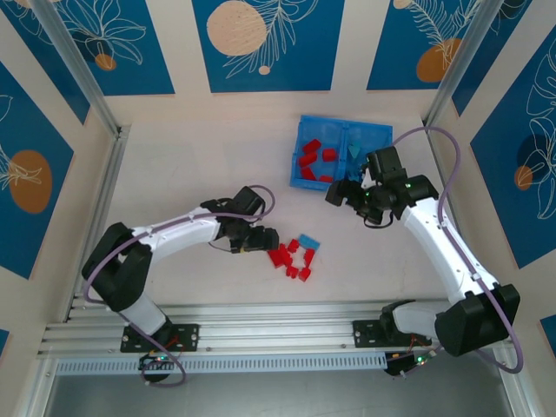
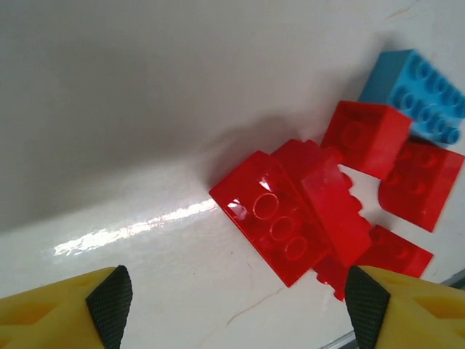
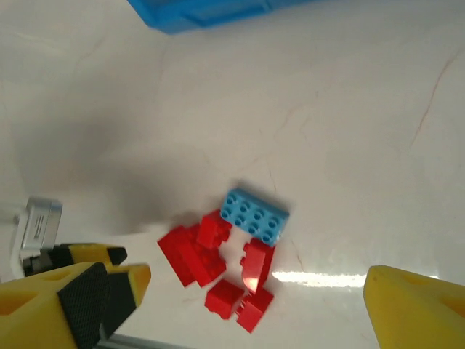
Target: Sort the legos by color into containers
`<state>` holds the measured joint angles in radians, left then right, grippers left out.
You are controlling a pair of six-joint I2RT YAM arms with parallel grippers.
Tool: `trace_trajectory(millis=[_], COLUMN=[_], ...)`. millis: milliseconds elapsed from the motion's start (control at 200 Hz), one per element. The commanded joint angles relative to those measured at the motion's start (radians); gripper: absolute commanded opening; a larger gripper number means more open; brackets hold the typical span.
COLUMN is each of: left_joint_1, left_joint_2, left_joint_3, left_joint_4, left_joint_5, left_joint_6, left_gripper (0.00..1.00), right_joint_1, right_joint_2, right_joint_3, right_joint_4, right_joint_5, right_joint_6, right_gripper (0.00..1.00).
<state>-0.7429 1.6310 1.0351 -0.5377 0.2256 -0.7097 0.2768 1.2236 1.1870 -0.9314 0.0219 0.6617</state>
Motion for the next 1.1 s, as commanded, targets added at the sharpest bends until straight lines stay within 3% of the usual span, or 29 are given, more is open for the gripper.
trace_trajectory(millis=[0,180,540,675,790,900,1015,1095], left_joint_1=[-0.014,-0.014,0.027,0.072,0.080,0.067,0.035,0.015], left_joint_2=[0.041,0.120,0.139,0.116,0.060,-0.002,-0.011,0.010], left_joint_3=[0.002,0.040,0.094,0.132,0.145,0.122,0.095,0.089], left_joint_4=[0.010,-0.009,-0.187,-0.257,-0.196,-0.099,-0.092,-0.120], left_joint_5=[0.044,0.041,-0.162,-0.266,-0.198,-0.090,-0.103,-0.138], left_joint_6=[-0.027,-0.046,0.044,0.137,0.175,0.092,-0.038,-0.097], left_gripper=[0.75,0.58,0.47,0.47,0.51,0.59,0.62,0.71], right_joint_1=[0.002,0.001,0.000,0.001,0.000,0.001,0.000,0.000], right_joint_2=[-0.041,-0.061,-0.075,-0.075,-0.075,-0.076,-0.075,-0.075], right_joint_3=[-0.016,-0.009,-0.004,-0.007,-0.008,-0.006,-0.009,-0.011], right_joint_4=[-0.061,-0.071,-0.088,-0.083,-0.081,-0.084,-0.080,-0.074], right_joint_5=[0.007,0.029,0.055,0.056,0.056,0.061,0.061,0.060], right_joint_6=[-0.007,-0.025,-0.040,-0.042,-0.051,-0.055,-0.059,-0.057], right_gripper=[0.92,0.92,0.92,0.92,0.92,0.92,0.92,0.92])
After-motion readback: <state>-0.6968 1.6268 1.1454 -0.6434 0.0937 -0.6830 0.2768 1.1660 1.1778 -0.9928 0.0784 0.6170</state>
